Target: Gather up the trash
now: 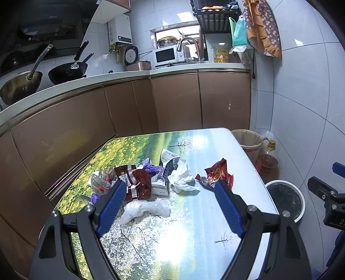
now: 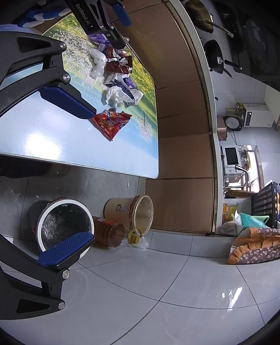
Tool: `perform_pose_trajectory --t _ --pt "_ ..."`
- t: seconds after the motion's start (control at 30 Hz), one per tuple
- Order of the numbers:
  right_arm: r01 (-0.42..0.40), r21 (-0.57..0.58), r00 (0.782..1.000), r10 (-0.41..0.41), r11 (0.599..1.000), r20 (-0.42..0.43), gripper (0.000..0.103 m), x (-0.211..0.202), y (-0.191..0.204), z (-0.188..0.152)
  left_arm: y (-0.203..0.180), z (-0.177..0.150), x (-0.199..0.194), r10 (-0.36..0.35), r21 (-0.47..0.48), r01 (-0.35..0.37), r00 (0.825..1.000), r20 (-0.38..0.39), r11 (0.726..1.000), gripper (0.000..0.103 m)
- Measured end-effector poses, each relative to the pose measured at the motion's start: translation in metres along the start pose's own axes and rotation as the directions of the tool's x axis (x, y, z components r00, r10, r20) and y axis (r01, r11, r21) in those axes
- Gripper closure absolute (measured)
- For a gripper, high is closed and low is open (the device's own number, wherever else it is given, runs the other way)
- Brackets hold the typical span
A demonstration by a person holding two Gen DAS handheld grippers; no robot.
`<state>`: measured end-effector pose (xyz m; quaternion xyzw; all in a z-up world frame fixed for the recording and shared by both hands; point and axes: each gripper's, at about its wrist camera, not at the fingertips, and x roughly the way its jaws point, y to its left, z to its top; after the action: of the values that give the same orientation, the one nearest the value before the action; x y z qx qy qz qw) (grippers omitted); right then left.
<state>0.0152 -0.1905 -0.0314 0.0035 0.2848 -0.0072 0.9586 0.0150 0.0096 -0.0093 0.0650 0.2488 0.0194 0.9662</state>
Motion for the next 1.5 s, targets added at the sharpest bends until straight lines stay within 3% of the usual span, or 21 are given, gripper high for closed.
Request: perform_pose_trajectory --t 0.87,1.5 --pt "-0.004 -0.008 1.000 0.004 1.000 -0.002 0.000 0.001 0.001 0.004 -0.006 -0.002 0.002 -0.025 0.026 0.026 1.000 -0.015 0.999 0.020" --pt "-0.010 -0.026 0.999 0.009 1.000 -0.036 0.000 0.014 0.008 0.002 -0.029 -0.021 0.009 -0.150 0.086 0.158 0.985 -0.087 0.984 0.020"
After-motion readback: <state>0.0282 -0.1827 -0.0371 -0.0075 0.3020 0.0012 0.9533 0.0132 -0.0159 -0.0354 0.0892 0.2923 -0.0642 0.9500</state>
